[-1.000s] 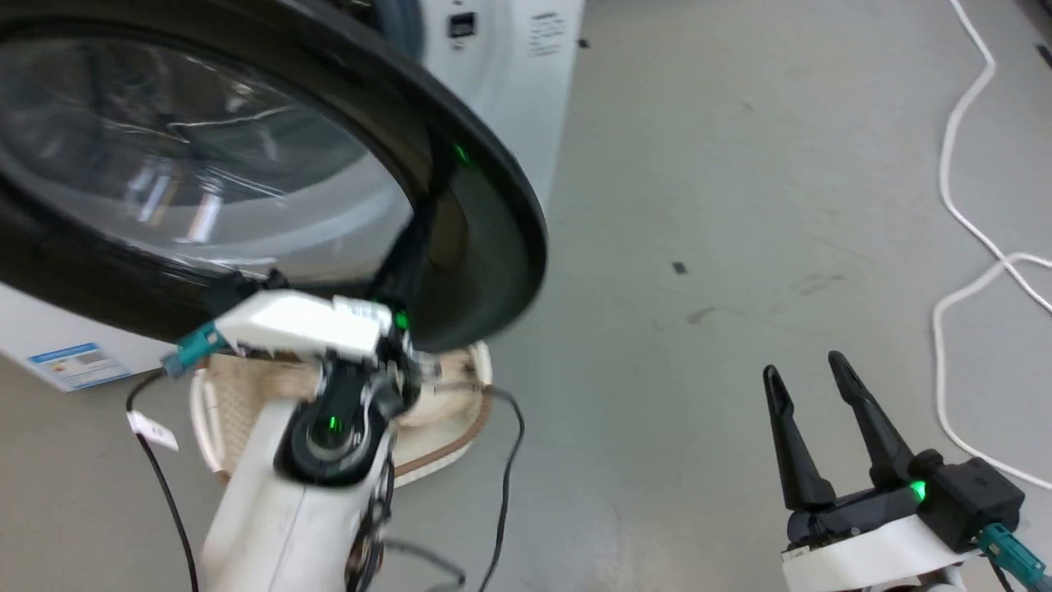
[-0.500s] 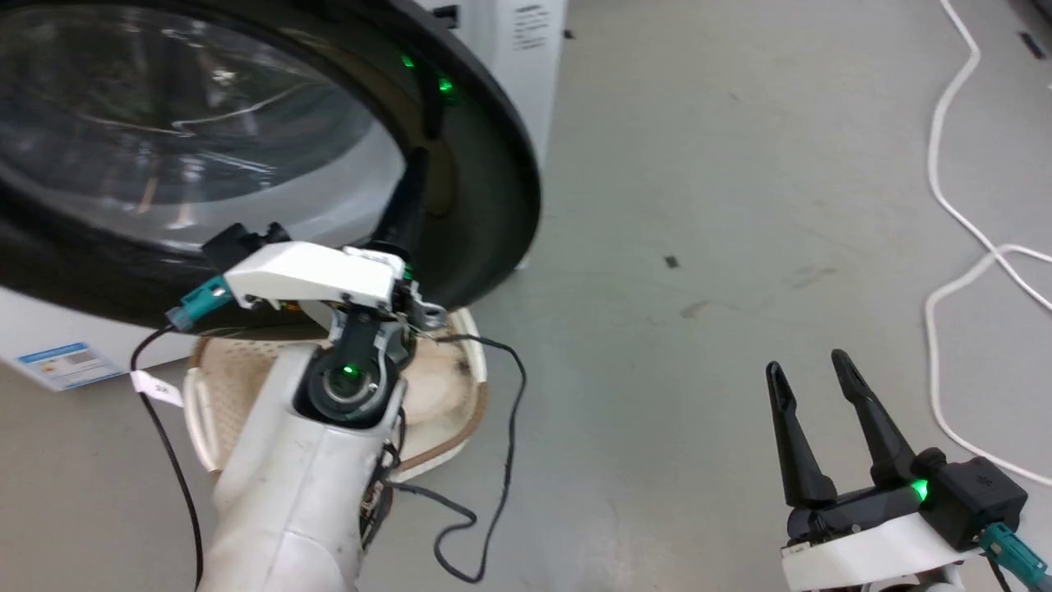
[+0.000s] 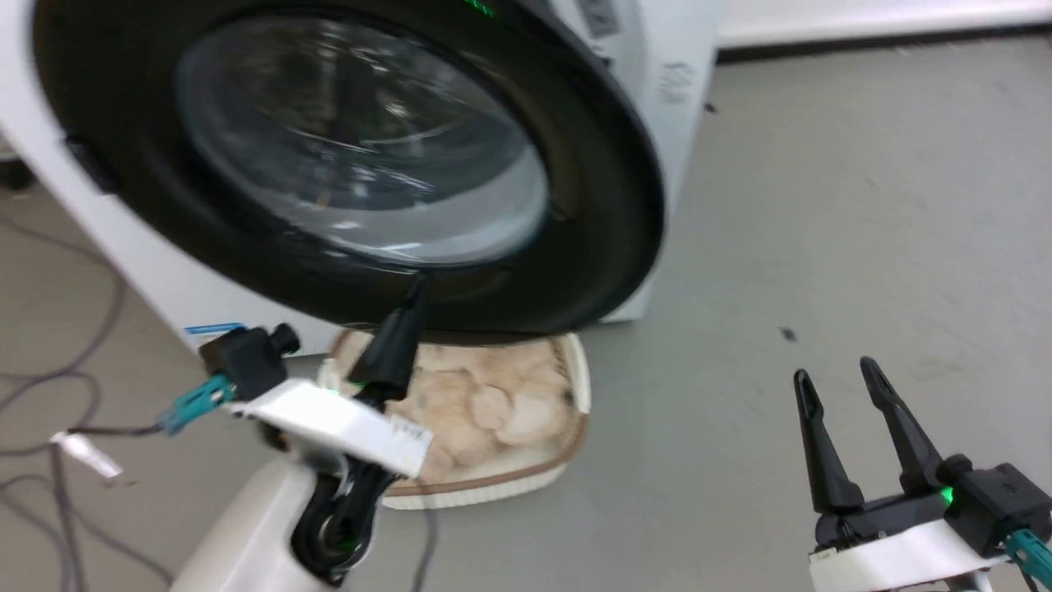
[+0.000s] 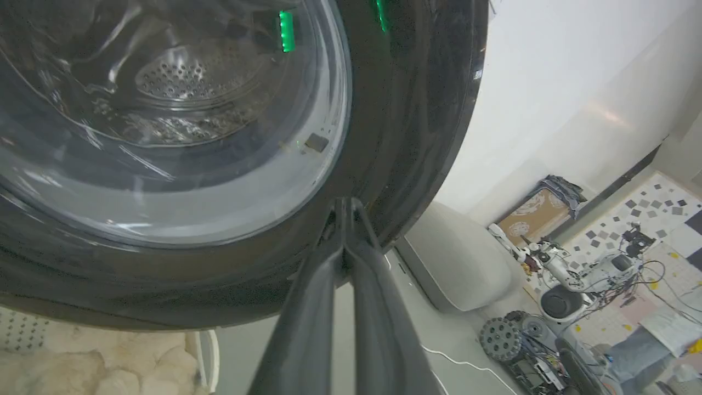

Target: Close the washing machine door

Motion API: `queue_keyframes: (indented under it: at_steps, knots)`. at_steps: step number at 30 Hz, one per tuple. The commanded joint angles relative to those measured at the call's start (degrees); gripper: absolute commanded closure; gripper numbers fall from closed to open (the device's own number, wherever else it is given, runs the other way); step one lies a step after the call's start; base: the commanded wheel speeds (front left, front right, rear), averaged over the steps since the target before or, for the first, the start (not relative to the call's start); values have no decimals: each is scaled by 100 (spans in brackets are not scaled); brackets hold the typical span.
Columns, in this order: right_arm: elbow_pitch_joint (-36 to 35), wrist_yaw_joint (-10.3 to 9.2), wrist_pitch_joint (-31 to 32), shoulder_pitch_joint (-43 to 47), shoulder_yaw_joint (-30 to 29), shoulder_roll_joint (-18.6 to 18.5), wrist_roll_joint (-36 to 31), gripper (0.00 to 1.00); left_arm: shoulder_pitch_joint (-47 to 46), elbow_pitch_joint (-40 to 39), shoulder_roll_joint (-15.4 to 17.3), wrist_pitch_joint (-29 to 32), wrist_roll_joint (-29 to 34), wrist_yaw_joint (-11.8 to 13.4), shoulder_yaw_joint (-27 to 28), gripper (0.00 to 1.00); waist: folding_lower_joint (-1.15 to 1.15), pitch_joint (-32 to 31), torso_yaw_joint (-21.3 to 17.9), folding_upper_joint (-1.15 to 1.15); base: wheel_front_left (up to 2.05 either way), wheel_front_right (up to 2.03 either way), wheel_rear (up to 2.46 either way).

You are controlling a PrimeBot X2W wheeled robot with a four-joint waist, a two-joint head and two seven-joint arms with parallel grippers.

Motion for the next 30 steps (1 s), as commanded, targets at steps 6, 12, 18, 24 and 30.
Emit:
queue_keyframes:
  at_steps: [6,12,18,24,30]
  knots:
    - [-47,5,-23,126,-27,-138,-36,0,650,-860,253,-209,1939,708,689,100,0,-361,696,0,0,0,0]
    - [-52,5,-23,172,35,-188,-23,0,1554,-1472,120,-212,3468,1088,1292,100,0,-462,961,0,0,0,0]
    - [11,5,-23,216,125,-181,-10,0,2176,-1561,-91,-213,4361,1222,1446,0,0,-489,1124,0,0,0,0]
    - [119,5,-23,257,195,-155,28,0,2590,-1504,-341,-213,4734,1203,1416,0,0,-449,1267,0,0,0,0]
    - [224,5,-23,238,247,-200,95,100,2591,-1398,-481,-213,4833,1071,1459,0,0,-356,1421,0,0,0,0]
